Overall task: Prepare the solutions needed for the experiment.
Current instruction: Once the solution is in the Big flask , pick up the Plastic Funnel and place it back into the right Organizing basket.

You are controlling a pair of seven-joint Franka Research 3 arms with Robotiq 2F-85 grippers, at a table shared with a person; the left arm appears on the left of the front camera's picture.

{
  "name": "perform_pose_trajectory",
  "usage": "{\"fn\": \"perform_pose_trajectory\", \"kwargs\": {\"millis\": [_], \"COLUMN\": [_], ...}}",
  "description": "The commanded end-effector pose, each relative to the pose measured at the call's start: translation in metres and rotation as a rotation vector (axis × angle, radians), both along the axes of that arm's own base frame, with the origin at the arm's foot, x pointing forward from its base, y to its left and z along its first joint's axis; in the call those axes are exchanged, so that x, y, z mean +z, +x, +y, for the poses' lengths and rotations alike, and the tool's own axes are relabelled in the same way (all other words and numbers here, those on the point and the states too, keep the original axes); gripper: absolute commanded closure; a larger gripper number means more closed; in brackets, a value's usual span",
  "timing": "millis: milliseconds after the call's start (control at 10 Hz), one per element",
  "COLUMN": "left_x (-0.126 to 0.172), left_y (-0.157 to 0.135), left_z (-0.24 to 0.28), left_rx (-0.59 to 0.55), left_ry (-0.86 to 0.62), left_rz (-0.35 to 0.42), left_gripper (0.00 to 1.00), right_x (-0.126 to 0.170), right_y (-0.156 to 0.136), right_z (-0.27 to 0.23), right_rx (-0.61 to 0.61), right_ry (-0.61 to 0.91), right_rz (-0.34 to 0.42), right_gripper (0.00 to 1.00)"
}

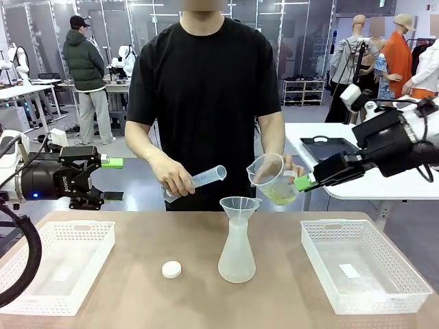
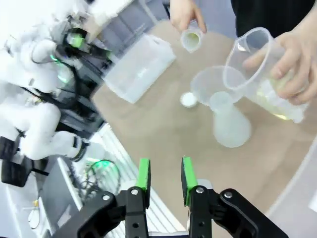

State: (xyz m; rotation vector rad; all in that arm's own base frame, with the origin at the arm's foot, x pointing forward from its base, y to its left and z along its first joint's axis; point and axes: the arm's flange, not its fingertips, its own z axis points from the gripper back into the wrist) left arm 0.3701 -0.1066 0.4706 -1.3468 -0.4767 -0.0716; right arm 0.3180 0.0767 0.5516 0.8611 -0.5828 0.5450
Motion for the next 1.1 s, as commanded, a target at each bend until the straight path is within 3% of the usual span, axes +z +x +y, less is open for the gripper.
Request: {"fn": "perform_pose_trajectory", "kwargs": {"millis": [0, 100, 200, 300, 400, 500, 600, 800, 1000], "left_x": [0.002, 0.002, 0.002, 0.002, 0.002, 0.002, 0.002, 0.002, 0.002], "left_y": [-0.002, -0.002, -0.002, -0.002, -0.002, -0.002, -0.002, -0.002, -0.002], "left_z": [0.002, 0.002, 0.002, 0.002, 0.002, 0.002, 0.002, 0.002, 0.002], "left_rx": [-0.009, -0.009, -0.009, -0.009, -0.009, -0.009, -0.009, -0.009, -0.009], "left_ry": [0.002, 0.002, 0.002, 0.002, 0.002, 0.002, 0.002, 0.002, 0.002], "left_rz": [0.004, 0.004, 0.004, 0.004, 0.004, 0.004, 0.004, 0.004, 0.004], "left_gripper": [0.0, 0.0, 0.0, 0.0, 0.0, 0.0, 0.0, 0.0, 0.0], "right_x": [-0.015, -0.021, -0.026, -0.032, -0.037, -0.042, -0.048, -0.055, -0.059], "right_y": [-0.006, -0.003, 0.003, 0.008, 0.013, 0.018, 0.025, 0.03, 0.027], "right_z": [-0.015, -0.018, -0.021, -0.023, -0.023, -0.023, -0.025, -0.026, -0.029], "right_rx": [-0.118, -0.134, -0.145, -0.156, -0.14, -0.155, -0.153, -0.186, -0.177], "right_ry": [0.195, 0.235, 0.294, 0.307, 0.296, 0.301, 0.32, 0.324, 0.319], "right_rz": [0.165, 0.231, 0.288, 0.328, 0.35, 0.387, 0.433, 0.511, 0.516], "right_gripper": [0.46, 0.46, 0.26, 0.41, 0.06, 0.22, 0.0, 0.02, 0.02]}}
